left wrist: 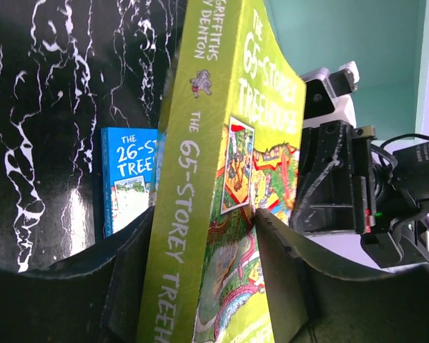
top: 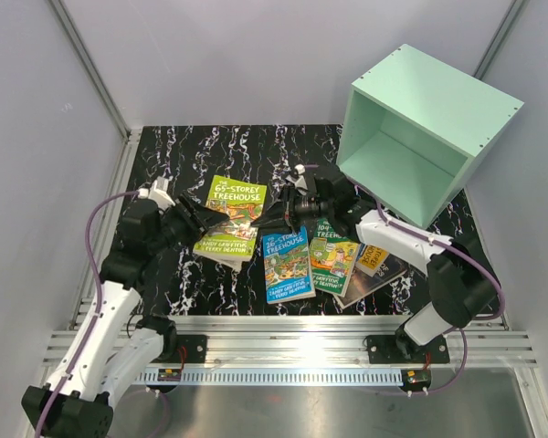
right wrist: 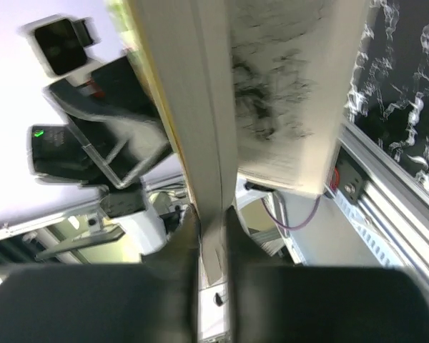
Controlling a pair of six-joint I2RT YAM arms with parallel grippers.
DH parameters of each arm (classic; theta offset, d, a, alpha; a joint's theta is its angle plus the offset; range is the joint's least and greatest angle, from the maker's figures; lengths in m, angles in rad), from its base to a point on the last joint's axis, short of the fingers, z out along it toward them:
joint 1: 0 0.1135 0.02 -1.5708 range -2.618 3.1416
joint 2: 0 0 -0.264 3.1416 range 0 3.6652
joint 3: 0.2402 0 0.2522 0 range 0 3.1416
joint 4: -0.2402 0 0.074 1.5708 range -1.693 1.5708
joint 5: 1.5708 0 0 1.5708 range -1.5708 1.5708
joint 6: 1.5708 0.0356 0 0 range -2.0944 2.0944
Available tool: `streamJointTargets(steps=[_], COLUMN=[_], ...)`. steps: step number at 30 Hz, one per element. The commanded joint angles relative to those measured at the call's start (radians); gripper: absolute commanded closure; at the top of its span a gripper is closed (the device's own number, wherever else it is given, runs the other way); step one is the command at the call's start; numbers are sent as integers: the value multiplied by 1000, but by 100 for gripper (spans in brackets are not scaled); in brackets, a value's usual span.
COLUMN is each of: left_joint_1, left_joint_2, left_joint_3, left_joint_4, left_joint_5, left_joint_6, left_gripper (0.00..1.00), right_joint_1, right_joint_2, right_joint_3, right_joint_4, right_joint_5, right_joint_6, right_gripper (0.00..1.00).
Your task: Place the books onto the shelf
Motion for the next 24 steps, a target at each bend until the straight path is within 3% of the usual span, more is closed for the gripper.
streamJointTargets(steps=[1, 2, 4, 5, 8, 20, 23, 24], left_joint_1=[-14, -14, -11, -11, -9, -9, -8, -6], left_joint_2=[18, 44, 70, 84, 134, 262, 277, 280], left_joint_3=[150, 181, 258, 282, 365, 525, 545, 544], left_joint_4=[10, -2, -21, -22, 7, 234, 324, 345], left_joint_5=[59, 58, 65, 69, 114, 248, 263, 271], left_joint_6=[91, 104, 124, 128, 116, -131, -220, -271], left_gripper=[100, 100, 100, 100, 100, 100, 100, 100], right_joint_1=[12, 8, 4, 4, 1, 1, 3, 1], right_joint_2=[-60, -60, -60, -59, -56, -48, -66, -74], right_joint_3=[147, 184, 291, 314, 362, 367, 338, 303], right_joint_4=[-151, -263, -524, -571, -634, -536, -449, -332], right_joint_5=[-42, -23, 64, 82, 118, 155, 149, 117], right_joint_6=[-89, -203, -316, -383, -421, -358, -303, -271], right_gripper=[75, 37, 9, 4, 2, 0, 0, 0])
